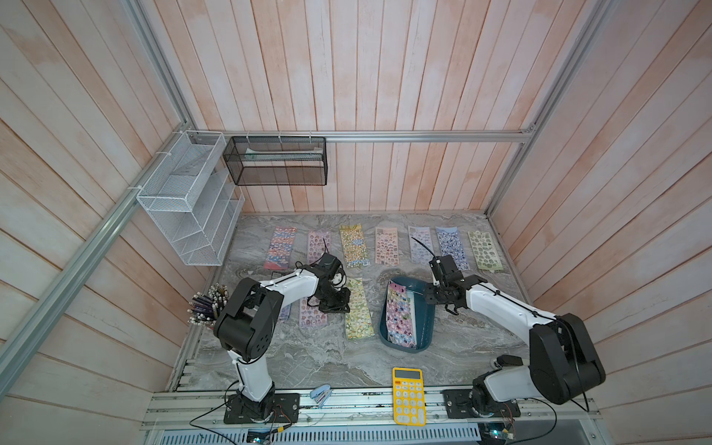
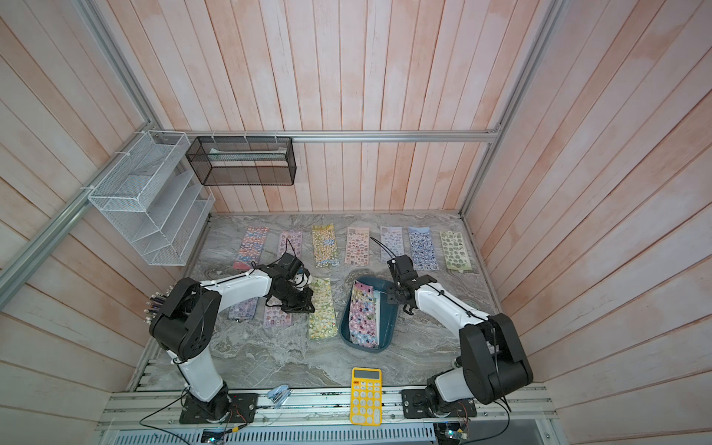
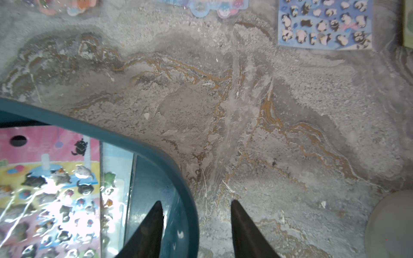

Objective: Take the stickers out of the storage box
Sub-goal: Place the sticker at the center of the board.

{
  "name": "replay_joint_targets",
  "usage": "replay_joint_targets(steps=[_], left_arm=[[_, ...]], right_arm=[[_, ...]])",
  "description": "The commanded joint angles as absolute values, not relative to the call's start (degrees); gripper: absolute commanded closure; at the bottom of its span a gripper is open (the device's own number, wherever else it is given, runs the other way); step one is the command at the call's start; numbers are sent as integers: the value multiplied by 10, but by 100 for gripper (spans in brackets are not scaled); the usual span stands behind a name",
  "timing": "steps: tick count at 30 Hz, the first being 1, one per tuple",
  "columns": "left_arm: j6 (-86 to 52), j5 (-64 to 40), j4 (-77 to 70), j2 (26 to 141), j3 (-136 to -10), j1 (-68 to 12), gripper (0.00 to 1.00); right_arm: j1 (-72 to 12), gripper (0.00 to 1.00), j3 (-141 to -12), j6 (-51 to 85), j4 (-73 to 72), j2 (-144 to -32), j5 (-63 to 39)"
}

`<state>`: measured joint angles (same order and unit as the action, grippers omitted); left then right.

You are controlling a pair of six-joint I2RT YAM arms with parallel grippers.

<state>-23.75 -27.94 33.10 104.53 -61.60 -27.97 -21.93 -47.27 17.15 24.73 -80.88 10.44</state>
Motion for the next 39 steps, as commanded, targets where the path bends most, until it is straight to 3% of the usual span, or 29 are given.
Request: replay_joint_targets(steps=[1,13,26,29,34,39], left_arm=[[-235,-251,340,1062,-627,-275,99],[-226,-211,376,1069,-657,-261,73],[-247,-126,425,997,-687,-281,56],[-255,-123,424,984,-701,-303,57],[-262,-133,410,1002,-708,-317,77],[-269,-156,380,1027,-700,-326,77]], right_arm=[[-219,49,-491,186,261,-776,111],[-219,48,-491,192,268,-718,127],[-220,47,-494,191,271,-708,127],[-220,47,-496,192,269,-709,126],[-220,50,-498,192,267,-704,116],[-220,60,-495,189,265,-696,103]])
